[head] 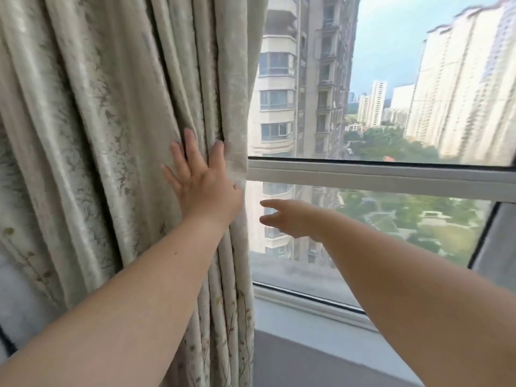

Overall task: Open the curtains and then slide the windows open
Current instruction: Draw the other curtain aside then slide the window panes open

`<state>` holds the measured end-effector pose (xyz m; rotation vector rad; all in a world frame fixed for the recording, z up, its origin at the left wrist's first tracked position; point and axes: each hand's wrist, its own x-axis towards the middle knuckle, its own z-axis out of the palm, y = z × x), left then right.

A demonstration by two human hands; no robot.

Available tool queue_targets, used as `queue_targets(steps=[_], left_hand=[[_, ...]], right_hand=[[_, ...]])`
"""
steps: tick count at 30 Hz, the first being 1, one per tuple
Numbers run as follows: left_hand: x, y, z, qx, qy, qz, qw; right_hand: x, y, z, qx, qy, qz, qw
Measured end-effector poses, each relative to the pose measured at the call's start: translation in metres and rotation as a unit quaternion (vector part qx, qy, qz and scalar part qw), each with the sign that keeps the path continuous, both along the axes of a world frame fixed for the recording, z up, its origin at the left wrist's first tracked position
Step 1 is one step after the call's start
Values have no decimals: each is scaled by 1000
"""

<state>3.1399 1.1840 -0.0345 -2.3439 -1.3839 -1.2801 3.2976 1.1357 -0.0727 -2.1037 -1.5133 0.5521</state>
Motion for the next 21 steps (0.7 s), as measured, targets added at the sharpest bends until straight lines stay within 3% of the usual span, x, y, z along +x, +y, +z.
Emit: queue_targets(steps=[4,6,10,14,21], left_hand=[[21,-36,-3,81,41,-132,987],[29,-56,-7,49,79,-234,968],[37,-104,-36,-134,88,-436,886],[43,-162,-61,-235,128,-517,813],[58,-300,-55,-248,224,-642,690]], right_hand=[[9,-62,-9,4,6,-109,994],[0,-96,-17,3,14,-156,988],[-31,-178,-43,-53,-32,-217,974],[-55,-269,-51,-102,-30,-284,953],[-76,-437,-39,-82,-22,-439,895]])
